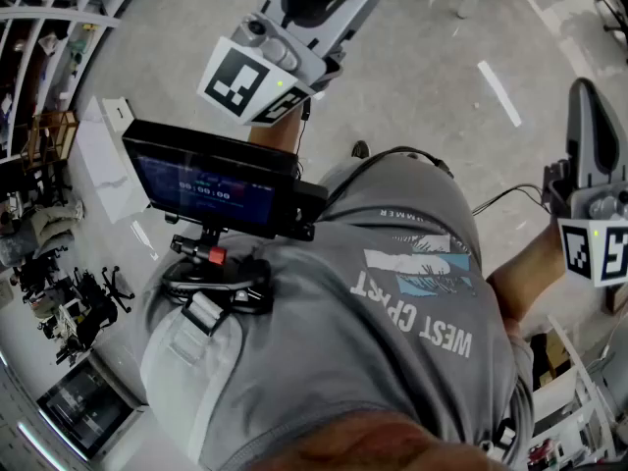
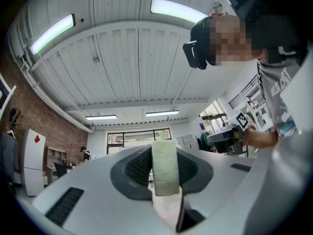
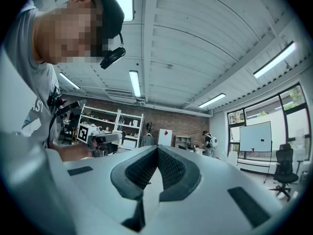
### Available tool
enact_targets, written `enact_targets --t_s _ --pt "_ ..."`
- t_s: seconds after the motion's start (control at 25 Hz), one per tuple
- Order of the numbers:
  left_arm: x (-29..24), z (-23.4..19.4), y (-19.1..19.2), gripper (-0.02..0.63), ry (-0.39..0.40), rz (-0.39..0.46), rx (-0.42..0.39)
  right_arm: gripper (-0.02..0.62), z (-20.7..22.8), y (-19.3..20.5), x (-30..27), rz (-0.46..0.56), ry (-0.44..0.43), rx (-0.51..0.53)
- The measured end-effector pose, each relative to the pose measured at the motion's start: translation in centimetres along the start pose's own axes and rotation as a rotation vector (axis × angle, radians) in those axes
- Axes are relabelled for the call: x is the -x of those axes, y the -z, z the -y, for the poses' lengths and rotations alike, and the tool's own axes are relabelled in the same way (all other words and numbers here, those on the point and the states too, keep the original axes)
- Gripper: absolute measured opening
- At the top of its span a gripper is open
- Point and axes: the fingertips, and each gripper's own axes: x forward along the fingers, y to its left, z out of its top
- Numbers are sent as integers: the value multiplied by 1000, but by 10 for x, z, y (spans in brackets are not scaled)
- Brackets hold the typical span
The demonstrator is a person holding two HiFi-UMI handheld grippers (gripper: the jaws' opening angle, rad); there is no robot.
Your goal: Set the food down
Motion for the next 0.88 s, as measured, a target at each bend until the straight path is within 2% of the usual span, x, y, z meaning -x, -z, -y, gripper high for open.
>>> enact_targets --t_s 0.24,0.44,0.72,0.88 --pt "-1 2 16 100 -16 -60 -62 5 5 18 2 31 3 -53" --pt "-6 -1 21 100 -15 -62 -61 14 7 12 -1 84 -11 -67" --pt "-19 -8 44 100 -23 -84 -51 12 24 26 -15 131 -12 -85" --pt "-23 -12 47 100 -26 -90 -68 11 30 28 -26 150 -15 -57"
